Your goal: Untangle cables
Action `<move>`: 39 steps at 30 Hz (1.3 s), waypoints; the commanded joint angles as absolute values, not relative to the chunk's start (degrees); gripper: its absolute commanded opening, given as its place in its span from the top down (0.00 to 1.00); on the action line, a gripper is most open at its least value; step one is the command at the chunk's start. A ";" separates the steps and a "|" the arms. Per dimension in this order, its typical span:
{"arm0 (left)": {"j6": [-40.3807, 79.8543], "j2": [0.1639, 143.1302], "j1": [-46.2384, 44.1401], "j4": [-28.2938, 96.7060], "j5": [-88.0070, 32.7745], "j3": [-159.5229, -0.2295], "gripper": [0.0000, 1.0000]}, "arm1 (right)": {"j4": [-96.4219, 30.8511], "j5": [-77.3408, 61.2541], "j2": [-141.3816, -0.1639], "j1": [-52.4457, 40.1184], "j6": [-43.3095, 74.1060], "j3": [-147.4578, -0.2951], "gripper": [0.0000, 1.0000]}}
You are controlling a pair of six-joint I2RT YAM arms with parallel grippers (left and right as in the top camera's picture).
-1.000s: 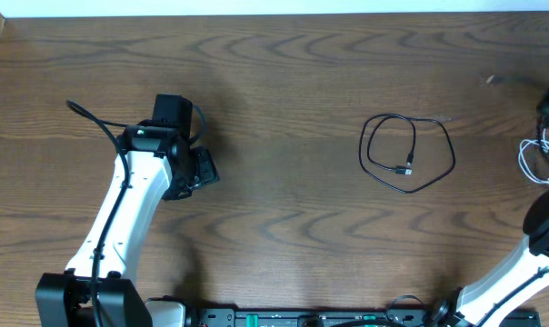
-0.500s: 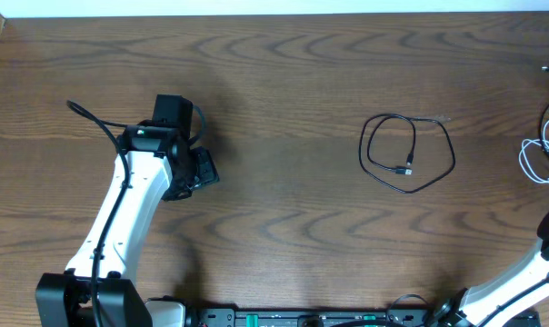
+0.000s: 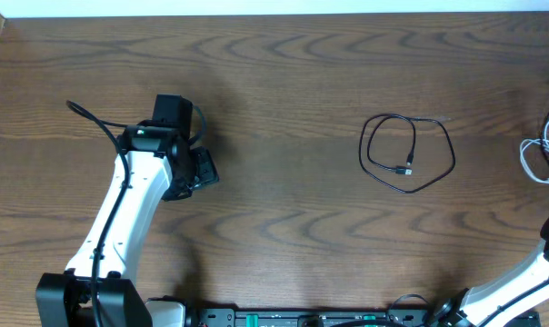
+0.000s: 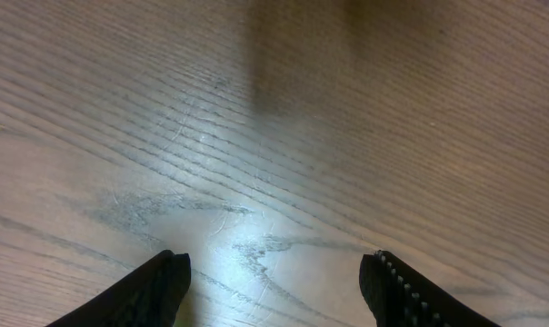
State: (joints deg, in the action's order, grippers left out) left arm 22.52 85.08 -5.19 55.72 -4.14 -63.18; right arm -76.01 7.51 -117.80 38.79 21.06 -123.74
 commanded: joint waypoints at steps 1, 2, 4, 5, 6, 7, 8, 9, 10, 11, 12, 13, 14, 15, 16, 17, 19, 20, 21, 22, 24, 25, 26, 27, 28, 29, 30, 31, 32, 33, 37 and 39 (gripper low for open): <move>23.05 85.52 -5.06 56.10 -3.86 -62.83 0.35 | -76.60 7.99 -117.34 38.92 22.24 -122.87 0.26; 23.05 85.52 -5.06 56.07 -3.86 -62.83 0.35 | -76.95 7.60 -117.34 38.89 22.24 -122.67 0.26; 23.05 85.52 -5.06 56.10 -3.86 -62.83 0.35 | -77.28 5.37 -117.34 38.89 22.24 -122.08 0.25; 23.05 85.52 -5.06 56.10 -3.86 -62.83 0.35 | -77.56 3.97 -117.34 38.89 22.24 -121.89 0.25; 23.05 85.52 -5.06 56.10 -3.86 -62.83 0.35 | -77.71 2.68 -117.34 38.89 22.22 -121.67 0.25; 23.05 85.52 -5.06 56.10 -3.86 -62.83 0.35 | -77.93 1.04 -117.34 38.87 22.22 -121.40 0.25; 23.05 85.52 -5.06 56.10 -3.86 -62.83 0.35 | -78.19 -0.91 -117.34 38.79 22.20 -121.08 0.25; 23.05 85.52 -5.06 56.10 -3.86 -62.83 0.35 | -78.30 -2.13 -117.34 38.63 22.06 -120.81 0.25; 23.05 85.52 -5.06 56.10 -3.86 -62.83 0.35 | -78.35 -3.33 -117.34 38.44 21.45 -120.40 0.25; 23.05 85.52 -5.06 56.10 -3.86 -62.83 0.35 | -78.39 -4.54 -117.34 38.04 20.21 -119.92 0.25; 23.03 85.52 -5.06 56.10 -3.86 -62.83 0.35 | -78.41 -4.97 -117.34 37.69 19.44 -119.46 0.25; 23.05 85.52 -5.06 56.10 -3.86 -62.83 0.35 | -78.59 -4.91 -117.34 36.77 17.93 -118.32 0.24; 23.05 85.52 -5.06 56.10 -3.86 -62.83 0.35 | -78.70 -4.89 -117.34 36.18 16.49 -117.54 0.24; 23.05 85.52 -5.06 56.10 -3.86 -62.83 0.35 | -78.70 -4.86 -117.34 35.51 15.05 -116.44 0.24; 23.05 85.52 -5.06 56.10 -3.86 -62.83 0.35 | -78.70 -4.78 -117.34 34.87 14.02 -115.33 0.24; 23.05 85.52 -5.06 56.10 -3.86 -62.83 0.35 | -78.85 -4.54 -117.34 34.13 13.13 -113.89 0.24; 23.05 85.52 -5.06 56.10 -3.86 -62.83 0.35 | -79.05 -3.27 -117.34 32.84 12.78 -110.61 0.25; 23.05 85.52 -5.06 56.10 -3.86 -62.83 0.35 | -78.98 -2.42 -117.34 32.27 12.86 -108.73 0.26; 23.05 85.52 -5.06 56.10 -3.86 -62.83 0.35 | -78.59 -1.78 -117.34 31.81 13.34 -107.07 0.26; 23.03 85.52 -5.06 56.12 -3.86 -62.83 0.35 | -77.82 -0.93 -117.34 31.31 14.17 -104.84 0.26; 23.03 85.52 -5.06 56.14 -3.86 -62.83 0.35 | -76.62 0.67 -117.34 30.81 15.70 -101.60 0.26; 23.03 85.52 -5.06 56.14 -3.86 -62.83 0.35 | -75.94 1.52 -117.34 30.63 16.67 -99.66 0.26; 23.03 85.52 -5.06 56.14 -3.86 -62.83 0.35 | -75.55 1.78 -117.34 30.63 17.19 -98.24 0.26; 23.03 85.52 -5.06 56.12 -3.84 -62.83 0.35 | -75.33 1.85 -117.34 30.65 17.78 -96.79 0.26; 23.03 85.52 -5.06 56.12 -3.84 -62.83 0.35 | -75.09 2.00 -117.34 30.74 18.26 -95.61 0.26; 23.03 85.52 -5.06 56.10 -3.84 -62.83 0.35 | -74.87 2.31 -117.34 30.79 18.70 -94.54 0.25; 23.03 85.52 -5.06 56.10 -3.84 -62.83 0.35 | -74.59 3.07 -117.34 30.85 19.46 -93.47 0.25; 23.03 85.52 -5.06 56.10 -3.84 -62.83 0.35 | -74.41 3.73 -117.34 30.94 19.97 -92.75 0.25; 23.00 85.52 -5.06 56.10 -3.86 -62.83 0.35 | -74.13 4.67 -117.34 31.05 20.60 -92.09 0.25; 23.00 85.52 -5.06 56.12 -3.84 -62.83 0.35 | -74.04 6.00 -117.34 31.24 21.47 -91.42 0.25; 23.00 85.52 -5.06 56.14 -3.84 -62.83 0.35 | -72.62 9.89 -117.34 32.38 23.59 -89.10 0.24; 23.00 85.52 -5.06 56.12 -3.84 -62.83 0.35 | -71.05 10.09 -117.34 33.21 23.79 -87.46 0.24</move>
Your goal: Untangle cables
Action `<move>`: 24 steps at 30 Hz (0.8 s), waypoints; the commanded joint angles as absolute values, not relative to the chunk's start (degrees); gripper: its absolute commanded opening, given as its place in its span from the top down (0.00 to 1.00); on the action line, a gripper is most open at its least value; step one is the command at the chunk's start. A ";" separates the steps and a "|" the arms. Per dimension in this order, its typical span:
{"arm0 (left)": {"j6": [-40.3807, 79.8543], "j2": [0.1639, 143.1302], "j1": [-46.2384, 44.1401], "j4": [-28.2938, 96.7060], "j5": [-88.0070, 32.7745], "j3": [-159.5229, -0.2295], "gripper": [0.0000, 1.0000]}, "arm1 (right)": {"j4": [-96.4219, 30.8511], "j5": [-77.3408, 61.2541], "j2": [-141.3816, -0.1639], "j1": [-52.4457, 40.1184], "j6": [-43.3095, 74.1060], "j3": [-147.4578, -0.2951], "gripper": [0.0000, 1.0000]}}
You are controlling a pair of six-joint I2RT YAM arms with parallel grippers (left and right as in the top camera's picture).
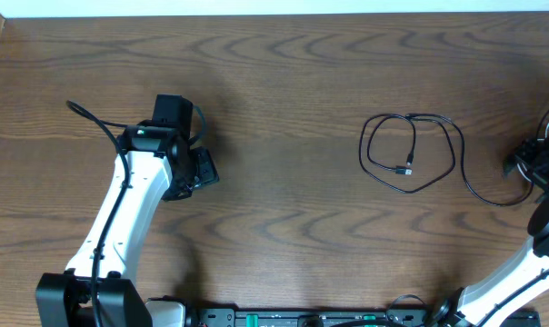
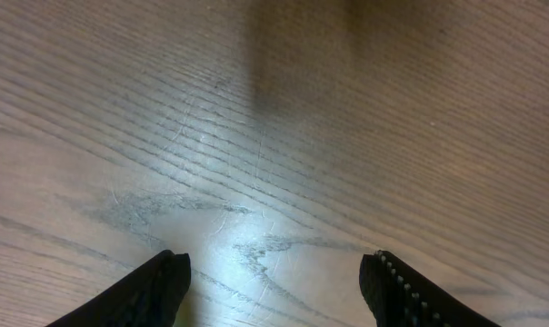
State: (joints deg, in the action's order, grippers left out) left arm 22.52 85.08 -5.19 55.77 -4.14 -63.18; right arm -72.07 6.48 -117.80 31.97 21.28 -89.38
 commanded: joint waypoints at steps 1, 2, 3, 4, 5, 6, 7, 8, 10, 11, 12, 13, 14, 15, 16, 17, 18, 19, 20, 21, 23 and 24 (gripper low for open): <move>23.03 85.52 -5.06 56.12 -3.84 -62.83 0.35 | -70.30 9.96 -117.34 33.56 23.79 -86.63 0.24; 23.00 85.52 -5.06 56.12 -3.84 -62.83 0.35 | -69.54 9.93 -117.34 33.95 23.86 -85.60 0.24; 23.03 85.52 -5.06 56.12 -3.84 -62.83 0.35 | -68.69 9.96 -117.34 34.22 24.01 -84.73 0.25; 23.00 85.52 -5.06 56.14 -3.84 -62.83 0.35 | -67.68 9.93 -117.34 34.46 24.01 -83.74 0.25; 23.00 85.52 -5.06 56.14 -3.84 -62.83 0.35 | -66.67 9.96 -117.34 34.61 24.01 -82.67 0.25; 23.00 85.52 -5.06 56.12 -3.84 -62.83 0.35 | -65.84 9.91 -117.34 34.76 24.01 -81.76 0.26; 23.00 85.52 -5.06 56.12 -3.84 -62.83 0.35 | -64.84 9.93 -117.34 34.85 24.01 -80.86 0.26; 23.00 85.52 -5.06 56.12 -3.84 -62.83 0.35 | -64.25 9.93 -117.34 34.85 24.01 -80.25 0.27; 23.03 85.52 -5.06 56.12 -3.84 -62.83 0.35 | -62.92 9.93 -117.34 34.83 23.99 -79.35 0.29; 23.00 85.52 -5.06 56.14 -3.84 -62.83 0.35 | -62.46 9.91 -117.34 34.83 24.01 -79.00 0.31; 23.03 85.52 -5.06 56.14 -3.84 -62.83 0.35 | -62.33 9.91 -117.34 34.83 24.01 -78.98 0.34; 23.03 85.52 -5.06 56.14 -3.84 -62.83 0.35 | -62.17 9.91 -117.34 34.83 24.01 -78.98 0.40; 23.03 85.52 -5.06 56.14 -3.84 -62.83 0.35 | -62.06 9.91 -117.34 34.83 23.99 -78.98 0.48; 23.03 85.52 -5.06 56.16 -3.84 -62.83 0.35 | -61.91 9.91 -117.34 34.83 24.01 -78.98 0.63; 23.03 85.52 -5.06 56.21 -3.84 -62.83 0.35 | -61.91 9.93 -117.34 34.83 23.99 -78.98 0.79; 23.03 85.52 -5.06 56.21 -3.84 -62.83 0.35 | -61.91 9.93 -117.34 34.83 24.01 -78.98 0.90; 23.03 85.52 -5.06 56.18 -3.84 -62.83 0.35 | -61.91 9.93 -117.34 34.85 23.99 -78.98 0.98; 23.03 85.52 -5.06 56.21 -3.84 -62.83 0.35 | -61.91 9.93 -117.34 34.85 23.99 -78.98 0.99; 23.03 85.52 -5.06 56.21 -3.84 -62.83 0.35 | -61.91 9.93 -117.34 34.85 23.99 -78.98 0.99; 23.03 85.52 -5.06 56.21 -3.84 -62.83 0.35 | -61.91 9.93 -117.34 34.85 23.99 -78.98 0.99; 23.03 85.52 -5.06 56.29 -3.84 -62.83 0.35 | -61.91 9.89 -117.34 34.83 23.99 -79.00 0.99; 23.03 85.52 -5.06 56.31 -3.84 -62.83 0.35 | -61.91 9.69 -117.32 34.83 23.97 -79.00 0.99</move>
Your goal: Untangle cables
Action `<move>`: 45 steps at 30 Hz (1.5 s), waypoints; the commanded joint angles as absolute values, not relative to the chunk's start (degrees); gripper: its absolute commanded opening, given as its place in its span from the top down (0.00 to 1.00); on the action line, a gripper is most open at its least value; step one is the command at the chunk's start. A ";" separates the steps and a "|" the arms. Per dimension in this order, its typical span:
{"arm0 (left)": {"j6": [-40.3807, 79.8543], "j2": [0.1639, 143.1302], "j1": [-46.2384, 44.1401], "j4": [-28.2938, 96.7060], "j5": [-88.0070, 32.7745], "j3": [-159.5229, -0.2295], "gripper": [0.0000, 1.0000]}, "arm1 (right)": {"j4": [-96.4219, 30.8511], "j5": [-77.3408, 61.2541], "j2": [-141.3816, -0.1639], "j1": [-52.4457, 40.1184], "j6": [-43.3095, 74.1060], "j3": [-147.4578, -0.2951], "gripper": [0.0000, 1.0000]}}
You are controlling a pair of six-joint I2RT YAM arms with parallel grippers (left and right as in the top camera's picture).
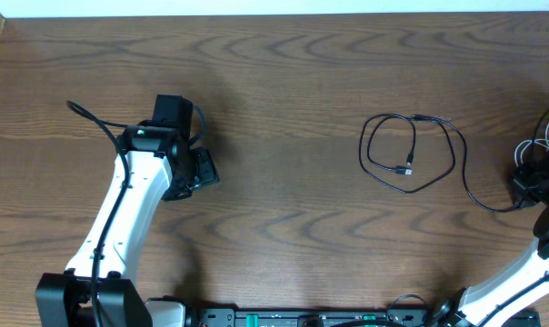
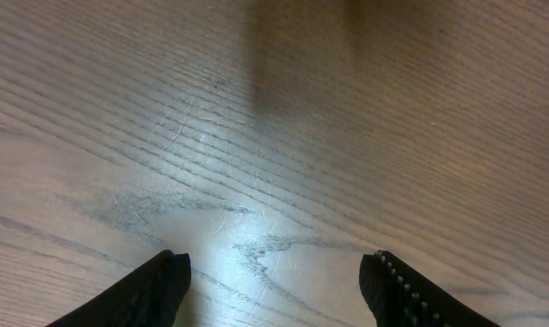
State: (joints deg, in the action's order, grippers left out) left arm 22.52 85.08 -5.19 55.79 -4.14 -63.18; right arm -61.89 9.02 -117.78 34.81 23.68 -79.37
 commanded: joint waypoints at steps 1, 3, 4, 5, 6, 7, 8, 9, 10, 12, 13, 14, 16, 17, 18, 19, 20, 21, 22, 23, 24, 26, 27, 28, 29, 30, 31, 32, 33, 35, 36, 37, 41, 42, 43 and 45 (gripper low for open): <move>23.00 85.52 -5.06 56.31 -3.84 -62.83 0.35 | -61.84 9.28 -117.32 34.85 23.94 -79.07 0.99; 23.03 85.52 -5.06 56.34 -3.84 -62.83 0.35 | -61.89 6.81 -117.03 34.85 22.02 -79.90 0.99; 23.03 85.52 -5.06 56.31 -3.84 -62.83 0.35 | -61.93 5.30 -116.79 34.85 20.95 -80.58 0.99; 23.03 85.52 -5.06 56.31 -3.84 -62.83 0.35 | -62.08 3.84 -116.44 34.85 20.10 -81.34 0.99; 23.03 85.52 -5.06 56.31 -3.84 -62.83 0.35 | -62.39 2.02 -115.92 34.85 19.03 -82.52 0.99; 23.03 85.52 -5.06 56.31 -3.84 -62.83 0.35 | -62.70 0.38 -115.44 34.85 17.96 -83.77 0.99; 23.00 85.52 -5.06 56.34 -3.84 -62.83 0.35 | -63.20 -1.61 -114.76 34.85 16.51 -85.47 0.99; 23.03 85.52 -5.06 56.34 -3.84 -62.83 0.35 | -63.81 -3.73 -114.08 34.85 14.94 -87.48 0.99; 23.03 85.52 -5.06 56.34 -3.84 -62.83 0.35 | -64.40 -5.45 -113.54 34.85 13.58 -89.49 0.99; 23.03 85.52 -5.06 56.31 -3.84 -62.83 0.35 | -65.69 -8.27 -112.38 34.85 11.14 -93.78 0.99; 23.03 85.52 -5.06 56.31 -3.84 -62.83 0.35 | -66.50 -10.17 -110.96 34.85 8.86 -98.59 0.99; 23.03 85.52 -5.06 56.31 -3.84 -62.83 0.35 | -66.65 -10.55 -110.39 34.85 8.45 -100.55 0.99; 23.03 85.52 -5.06 56.29 -3.84 -62.83 0.35 | -66.63 -11.07 -109.06 34.85 8.05 -104.51 0.99; 23.03 85.52 -5.06 56.31 -3.84 -62.83 0.35 | -66.61 -11.18 -108.27 34.85 8.12 -106.32 0.99; 23.03 85.52 -5.06 56.31 -3.84 -62.83 0.35 | -66.48 -11.33 -107.63 34.85 8.25 -107.53 0.99; 23.03 85.52 -5.06 56.31 -3.84 -62.83 0.35 | -66.08 -11.44 -106.87 34.85 8.38 -108.64 0.99; 23.03 85.52 -5.06 56.31 -3.84 -62.83 0.35 | -65.28 -11.77 -105.84 34.83 8.73 -109.80 0.99; 23.05 85.52 -5.06 56.29 -3.84 -62.83 0.35 | -64.73 -12.27 -105.08 34.83 8.71 -110.41 0.99; 23.05 85.52 -5.06 56.29 -3.84 -62.83 0.35 | -63.86 -12.99 -104.01 34.83 8.71 -110.91 0.99; 23.05 85.52 -5.06 56.29 -3.84 -62.83 0.35 | -63.02 -13.82 -103.04 34.83 8.71 -111.04 0.99; 23.05 85.52 -5.06 56.29 -3.84 -62.83 0.35 | -61.87 -14.72 -101.84 34.83 8.71 -111.02 0.99; 23.05 85.52 -5.06 56.29 -3.84 -62.83 0.35 | -59.61 -15.73 -99.59 34.83 8.71 -111.02 0.99; 23.05 85.52 -5.06 56.29 -3.84 -62.83 0.35 | -58.76 -15.84 -98.67 34.83 8.71 -111.02 0.99; 23.03 85.52 -5.06 56.29 -3.84 -62.83 0.35 | -57.71 -15.84 -97.58 34.81 8.71 -111.02 0.99; 23.03 85.52 -5.06 56.29 -3.84 -62.83 0.35 | -56.71 -15.84 -96.55 34.79 8.69 -111.02 0.99; 23.03 85.52 -5.06 56.29 -3.84 -62.83 0.35 | -55.70 -15.84 -95.55 34.79 8.69 -111.02 0.99; 23.05 85.52 -5.06 56.29 -3.84 -62.83 0.35 | -54.72 -15.81 -94.74 34.79 8.64 -111.02 0.99; 23.05 85.52 -5.06 56.29 -3.84 -62.83 0.35 | -53.78 -15.81 -93.97 34.79 8.45 -111.02 0.99; 23.05 85.52 -5.06 56.27 -3.84 -62.83 0.35 | -52.75 -15.81 -93.23 34.79 8.43 -111.02 0.99; 23.05 85.52 -5.06 56.29 -3.84 -62.83 0.35 | -51.07 -16.10 -92.05 34.79 7.86 -111.02 0.97; 23.05 85.52 -5.06 56.29 -3.84 -62.83 0.35 | -50.30 -16.56 -91.53 34.79 7.57 -111.02 0.97; 23.03 85.52 -5.06 56.31 -3.84 -62.83 0.35 | -49.78 -16.75 -91.07 34.79 7.60 -111.02 0.97; 23.05 85.52 -5.06 56.29 -3.84 -62.83 0.35 | -49.69 -16.71 -90.24 34.79 7.57 -111.02 0.98; 23.03 85.52 -5.06 56.29 -3.86 -62.83 0.35 | -49.74 -16.67 -90.24 34.79 7.49 -111.00 0.98; 23.05 85.52 -5.06 56.29 -3.84 -62.83 0.35 | -49.93 -16.69 -90.28 34.79 6.72 -110.93 0.98; 23.05 85.52 -5.06 56.31 -3.86 -62.83 0.35 | -50.24 -16.64 -90.35 34.79 5.06 -110.89 0.99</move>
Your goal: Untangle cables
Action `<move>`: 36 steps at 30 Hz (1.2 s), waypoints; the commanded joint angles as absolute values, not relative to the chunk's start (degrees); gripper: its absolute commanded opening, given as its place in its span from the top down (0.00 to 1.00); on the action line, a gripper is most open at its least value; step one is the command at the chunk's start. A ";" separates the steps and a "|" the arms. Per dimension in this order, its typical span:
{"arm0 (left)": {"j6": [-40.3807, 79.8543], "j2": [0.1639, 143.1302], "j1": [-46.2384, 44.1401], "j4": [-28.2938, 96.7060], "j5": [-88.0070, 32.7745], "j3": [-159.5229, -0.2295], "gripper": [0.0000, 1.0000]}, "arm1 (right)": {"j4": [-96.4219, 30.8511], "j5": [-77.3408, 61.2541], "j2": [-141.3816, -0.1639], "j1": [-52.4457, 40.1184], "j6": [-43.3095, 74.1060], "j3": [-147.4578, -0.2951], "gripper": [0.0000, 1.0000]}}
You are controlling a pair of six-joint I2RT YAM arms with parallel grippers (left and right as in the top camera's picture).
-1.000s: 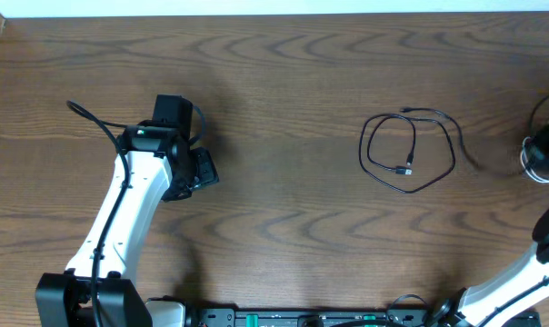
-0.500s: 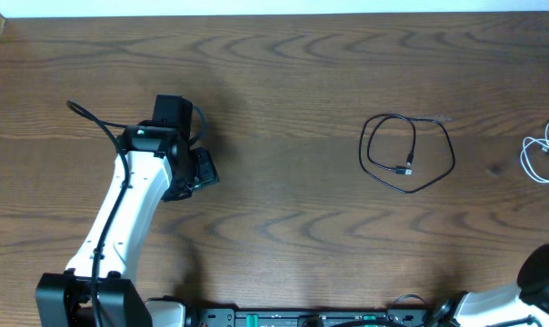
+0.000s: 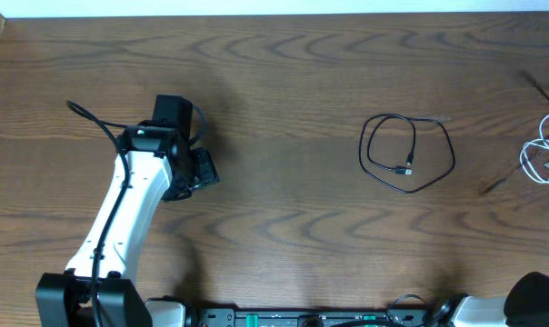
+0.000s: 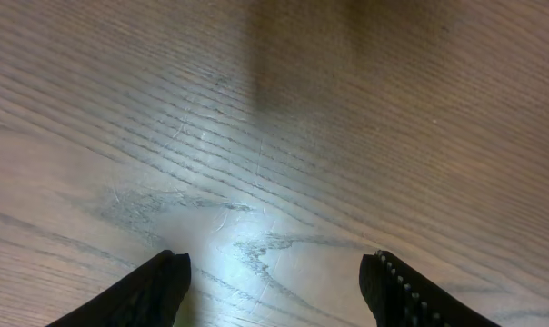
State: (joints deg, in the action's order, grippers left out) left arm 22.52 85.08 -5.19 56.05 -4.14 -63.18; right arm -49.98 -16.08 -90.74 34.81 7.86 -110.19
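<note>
A black cable (image 3: 408, 153) lies in a loose loop right of the table's middle, its plug end inside the loop. At the right edge a white cable (image 3: 544, 159) is bunched, partly cut off by the frame. My left gripper (image 3: 200, 169) hangs open over bare wood at the left, far from both cables; in the left wrist view the left gripper (image 4: 274, 268) has only wood grain between its fingertips (image 4: 165, 272). Of the right arm (image 3: 536, 292) only a dark part shows at the bottom right corner, and its gripper is out of view.
Two faint dark blurred streaks (image 3: 493, 185) show near the white cable; what they are cannot be told. The wooden table (image 3: 293, 82) has a pale far edge along the top and a lighter strip at its left corner.
The right gripper, which sat at the right edge by the white cable with a black strand running to it from the loop, has gone from view. That strand no longer shows. The left arm is unchanged.
First the black loop and the white bunch lay apart, with the right arm low at the right edge. Then the right gripper was at the white cable with a black strand stretched from the loop to it, twice. Now the loop looks as at first.
</note>
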 commanded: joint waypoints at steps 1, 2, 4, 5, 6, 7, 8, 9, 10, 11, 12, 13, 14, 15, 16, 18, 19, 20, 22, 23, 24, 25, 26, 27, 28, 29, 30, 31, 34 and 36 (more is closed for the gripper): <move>23.03 85.52 -5.06 56.31 -3.86 -62.83 0.35 | -50.37 -16.45 -90.41 34.79 4.36 -110.89 0.99; 23.03 85.52 -5.06 56.31 -3.84 -62.83 0.35 | -50.46 -15.90 -90.43 34.79 3.95 -110.89 0.99; 23.03 85.52 -5.06 56.31 -3.86 -62.83 0.35 | -50.59 -13.96 -90.54 34.79 3.97 -110.89 0.99; 23.03 85.52 -5.06 56.31 -3.86 -62.83 0.35 | -50.76 -13.02 -90.59 34.81 3.97 -110.89 0.99; 23.03 85.52 -5.06 56.31 -3.86 -62.83 0.35 | -50.96 -11.77 -90.65 34.83 3.97 -110.89 0.99; 23.03 85.52 -5.06 56.31 -3.86 -62.83 0.35 | -51.27 -10.70 -90.74 34.83 3.99 -110.89 0.99; 23.03 85.52 -5.06 56.31 -3.84 -62.83 0.35 | -51.77 -9.76 -90.78 34.83 3.99 -110.87 0.99; 23.05 85.52 -5.06 56.31 -3.84 -62.83 0.35 | -52.45 -9.37 -90.98 34.83 3.99 -110.87 0.99; 23.05 85.52 -5.06 56.29 -3.84 -62.83 0.35 | -53.19 -9.39 -91.09 34.83 4.01 -110.87 0.98; 23.03 85.52 -5.06 56.29 -3.84 -62.83 0.35 | -54.24 -9.39 -91.26 34.81 4.23 -110.87 0.95; 23.05 85.52 -5.06 56.29 -3.84 -62.83 0.35 | -55.96 -9.43 -91.46 34.76 4.21 -110.87 0.88; 23.05 85.52 -5.06 56.29 -3.86 -62.83 0.35 | -58.24 -9.61 -91.68 34.76 4.23 -110.87 0.78; 23.05 85.52 -5.06 56.29 -3.84 -62.83 0.35 | -60.58 -9.61 -91.83 34.72 4.23 -110.87 0.74; 23.05 85.52 -5.06 56.29 -3.84 -62.83 0.35 | -64.31 -9.58 -92.07 34.72 4.23 -110.87 0.72; 23.03 85.52 -5.06 56.29 -3.84 -62.83 0.35 | -66.92 -9.58 -92.27 34.70 4.23 -110.87 0.71; 23.03 85.52 -5.06 56.29 -3.84 -62.83 0.35 | -72.69 -9.58 -92.79 34.65 4.21 -110.83 0.66; 23.03 85.52 -5.06 56.29 -3.84 -62.83 0.35 | -74.98 -9.56 -93.06 34.65 4.21 -110.78 0.63; 23.03 85.52 -5.06 56.29 -3.84 -62.83 0.35 | -77.32 -9.58 -93.41 34.65 4.21 -110.65 0.61; 23.03 85.52 -5.06 56.27 -3.84 -62.83 0.35 | -81.19 -9.61 -93.95 34.65 4.25 -110.34 0.59; 23.03 85.52 -5.06 56.27 -3.84 -62.83 0.35 | -82.67 -9.61 -94.19 34.61 4.27 -110.10 0.58; 23.03 85.52 -5.06 56.27 -3.84 -62.83 0.35 | -84.27 -9.58 -94.43 34.52 4.93 -109.75 0.56; 23.03 85.52 -5.06 56.27 -3.84 -62.83 0.35 | -85.80 -9.61 -94.65 34.50 5.56 -109.36 0.55; 23.03 85.52 -5.06 56.27 -3.84 -62.83 0.35 | -86.78 -9.61 -94.76 34.39 6.00 -108.92 0.54; 23.03 85.52 -5.06 56.27 -3.84 -62.83 0.35 | -88.01 -9.58 -94.80 34.28 6.20 -108.18 0.53; 23.03 85.52 -5.06 56.27 -3.84 -62.83 0.35 | -88.95 -9.56 -94.78 34.15 6.17 -107.11 0.53; 23.03 85.52 -5.06 56.29 -3.84 -62.83 0.35 | -90.08 -9.58 -94.78 34.06 6.24 -105.80 0.53; 23.03 85.52 -5.06 56.29 -3.84 -62.83 0.35 | -90.41 -9.47 -94.78 34.09 7.07 -104.75 0.53; 23.03 85.52 -5.06 56.29 -3.84 -62.83 0.35 | -90.39 -9.39 -94.76 34.09 8.08 -103.46 0.53; 23.00 85.52 -5.06 56.29 -3.84 -62.83 0.35 | -87.88 -10.83 -93.91 34.09 10.74 -97.69 0.51; 23.00 85.52 -5.06 56.29 -3.84 -62.83 0.35 | -85.95 -12.49 -92.99 34.09 11.51 -93.69 0.51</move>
